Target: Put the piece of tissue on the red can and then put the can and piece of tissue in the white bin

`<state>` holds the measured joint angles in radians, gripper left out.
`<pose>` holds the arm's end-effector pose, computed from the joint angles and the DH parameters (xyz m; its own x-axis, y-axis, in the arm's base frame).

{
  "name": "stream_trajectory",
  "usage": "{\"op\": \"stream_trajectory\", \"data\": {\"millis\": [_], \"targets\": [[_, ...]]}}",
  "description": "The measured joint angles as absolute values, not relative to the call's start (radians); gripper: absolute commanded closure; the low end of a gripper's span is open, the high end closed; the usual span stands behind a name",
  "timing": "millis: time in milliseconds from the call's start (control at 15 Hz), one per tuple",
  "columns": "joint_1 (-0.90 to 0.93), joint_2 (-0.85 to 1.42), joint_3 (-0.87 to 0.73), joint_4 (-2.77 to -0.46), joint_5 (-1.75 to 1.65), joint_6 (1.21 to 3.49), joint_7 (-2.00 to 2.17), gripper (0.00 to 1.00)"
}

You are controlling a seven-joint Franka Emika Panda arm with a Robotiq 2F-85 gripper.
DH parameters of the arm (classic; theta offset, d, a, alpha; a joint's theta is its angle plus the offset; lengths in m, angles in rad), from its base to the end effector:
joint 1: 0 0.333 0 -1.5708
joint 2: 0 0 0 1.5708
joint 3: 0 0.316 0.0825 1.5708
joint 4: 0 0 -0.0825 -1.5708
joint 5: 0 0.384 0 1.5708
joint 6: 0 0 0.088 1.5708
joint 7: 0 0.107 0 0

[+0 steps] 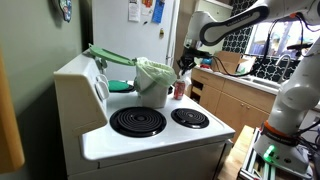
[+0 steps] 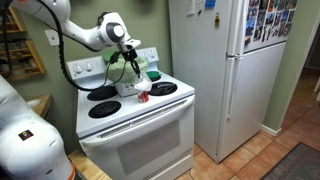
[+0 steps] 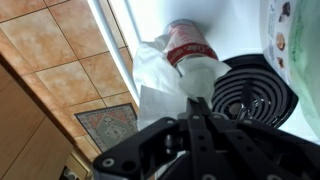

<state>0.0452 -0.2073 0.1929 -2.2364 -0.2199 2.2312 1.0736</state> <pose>0.4916 0.1161 0.4751 0.7166 -0.6342 0.2904 -0.6517 -0.7571 -0.0454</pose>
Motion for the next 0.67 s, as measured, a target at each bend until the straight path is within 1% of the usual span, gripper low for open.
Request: {"op": "stream_trajectory", "data": {"millis": [667], "targets": [[0.045,-0.136,0.185,-2.239,-0.204,2.250,1.020,1.00]]}}
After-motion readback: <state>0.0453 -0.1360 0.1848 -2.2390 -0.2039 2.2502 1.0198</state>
